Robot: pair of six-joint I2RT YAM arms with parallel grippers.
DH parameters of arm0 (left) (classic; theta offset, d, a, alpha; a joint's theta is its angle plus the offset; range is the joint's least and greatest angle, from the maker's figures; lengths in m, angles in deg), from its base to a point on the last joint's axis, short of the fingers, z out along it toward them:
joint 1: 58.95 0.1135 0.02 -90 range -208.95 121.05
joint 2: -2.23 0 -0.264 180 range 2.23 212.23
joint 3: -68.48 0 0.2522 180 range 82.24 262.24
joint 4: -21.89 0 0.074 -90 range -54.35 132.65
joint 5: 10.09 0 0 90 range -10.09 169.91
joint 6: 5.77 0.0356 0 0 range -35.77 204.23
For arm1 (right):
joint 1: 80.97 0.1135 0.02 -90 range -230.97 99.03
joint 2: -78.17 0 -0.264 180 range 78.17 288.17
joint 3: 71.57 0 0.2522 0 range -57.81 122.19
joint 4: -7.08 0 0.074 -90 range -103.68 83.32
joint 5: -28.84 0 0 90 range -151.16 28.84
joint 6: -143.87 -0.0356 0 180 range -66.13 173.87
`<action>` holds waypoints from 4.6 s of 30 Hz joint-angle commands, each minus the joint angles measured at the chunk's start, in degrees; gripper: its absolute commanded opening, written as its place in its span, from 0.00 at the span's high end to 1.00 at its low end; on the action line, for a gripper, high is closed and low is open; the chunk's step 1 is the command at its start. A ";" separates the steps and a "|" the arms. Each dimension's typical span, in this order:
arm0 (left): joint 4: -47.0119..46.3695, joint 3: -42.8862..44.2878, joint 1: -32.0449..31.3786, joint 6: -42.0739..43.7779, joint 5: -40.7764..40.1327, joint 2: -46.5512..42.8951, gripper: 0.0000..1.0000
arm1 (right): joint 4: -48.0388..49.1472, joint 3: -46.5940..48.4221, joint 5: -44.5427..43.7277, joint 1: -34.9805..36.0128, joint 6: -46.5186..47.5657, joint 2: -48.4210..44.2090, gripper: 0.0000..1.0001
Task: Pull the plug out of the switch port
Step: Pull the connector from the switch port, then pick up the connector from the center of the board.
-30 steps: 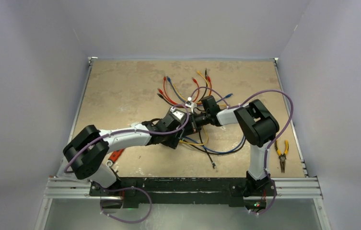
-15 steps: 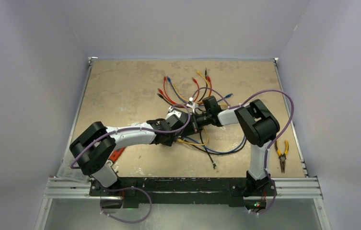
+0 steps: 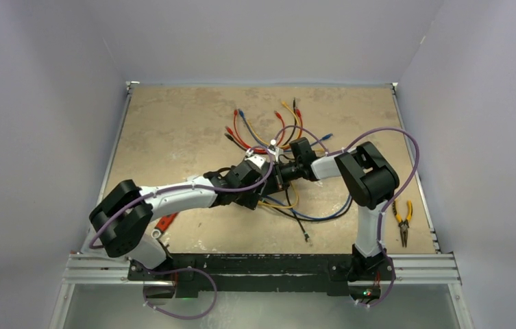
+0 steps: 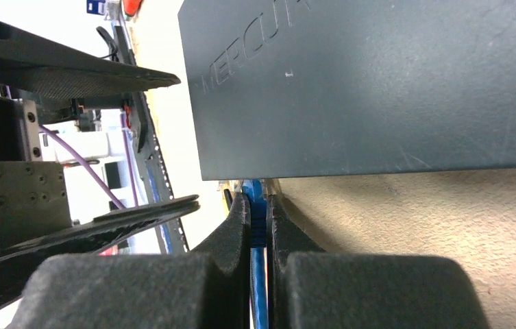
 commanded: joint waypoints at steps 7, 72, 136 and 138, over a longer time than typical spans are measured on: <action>-4.97 4.23 -0.15 0.56 0.12 0.79 0.30 | 1.19 -0.52 0.51 0.31 1.17 0.41 1.00; -1.38 -0.30 0.42 1.82 -0.86 1.91 0.63 | 28.70 -2.59 -2.14 -0.39 -18.16 10.32 0.72; 1.71 -0.94 3.64 -2.61 -6.77 6.57 0.69 | 1.39 -1.05 -11.09 -2.77 -3.35 -17.49 1.00; -0.33 -1.47 4.04 -2.46 -3.81 4.08 0.66 | 1.04 -0.08 -13.23 -3.00 -3.90 -20.69 1.00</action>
